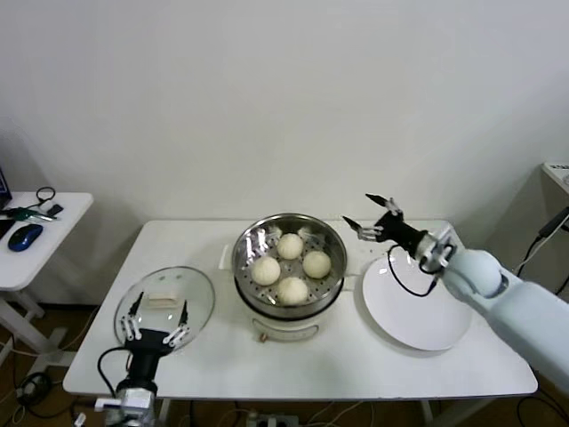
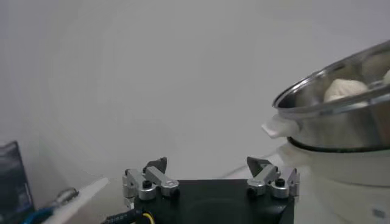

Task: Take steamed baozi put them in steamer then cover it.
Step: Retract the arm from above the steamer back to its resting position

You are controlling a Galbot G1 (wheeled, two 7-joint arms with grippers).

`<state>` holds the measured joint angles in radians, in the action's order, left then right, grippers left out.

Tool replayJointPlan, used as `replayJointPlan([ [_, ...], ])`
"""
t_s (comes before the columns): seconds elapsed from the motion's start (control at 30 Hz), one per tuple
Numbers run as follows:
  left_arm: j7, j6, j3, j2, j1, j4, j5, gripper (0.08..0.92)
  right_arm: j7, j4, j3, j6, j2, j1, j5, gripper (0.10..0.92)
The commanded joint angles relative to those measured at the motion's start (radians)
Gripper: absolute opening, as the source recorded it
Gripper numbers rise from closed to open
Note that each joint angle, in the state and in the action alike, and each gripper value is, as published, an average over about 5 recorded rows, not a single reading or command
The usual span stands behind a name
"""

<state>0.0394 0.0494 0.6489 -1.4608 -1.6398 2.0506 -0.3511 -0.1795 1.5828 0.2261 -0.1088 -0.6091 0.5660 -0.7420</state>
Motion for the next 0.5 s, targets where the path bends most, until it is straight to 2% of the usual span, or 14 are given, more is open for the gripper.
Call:
replayJointPlan([
  [0.03, 0.014, -0.052, 0.022, 0.033, 0.02, 0.007, -0.441, 0.823, 0.032, 0.072, -0.629, -0.006, -0.126, 0.606, 0.105, 0.823],
  [0.23, -0.029, -0.089, 0.022, 0.055, 0.033, -0.01, -0.906, 0.823, 0.013, 0.08, -0.746, 0.0, -0.25, 0.702, 0.126, 0.823],
  [0.37, -0.067, -0.1, -0.002, 0.056, 0.05, -0.059, -1.059, 0.823, 0.011, 0.07, -0.756, -0.002, -0.284, 0.719, 0.154, 0.823],
  [0.5, -0.059, -0.082, -0.019, 0.057, 0.104, -0.159, -1.148, 0.823, 0.007, 0.067, -0.759, 0.0, -0.307, 0.733, 0.18, 0.823],
])
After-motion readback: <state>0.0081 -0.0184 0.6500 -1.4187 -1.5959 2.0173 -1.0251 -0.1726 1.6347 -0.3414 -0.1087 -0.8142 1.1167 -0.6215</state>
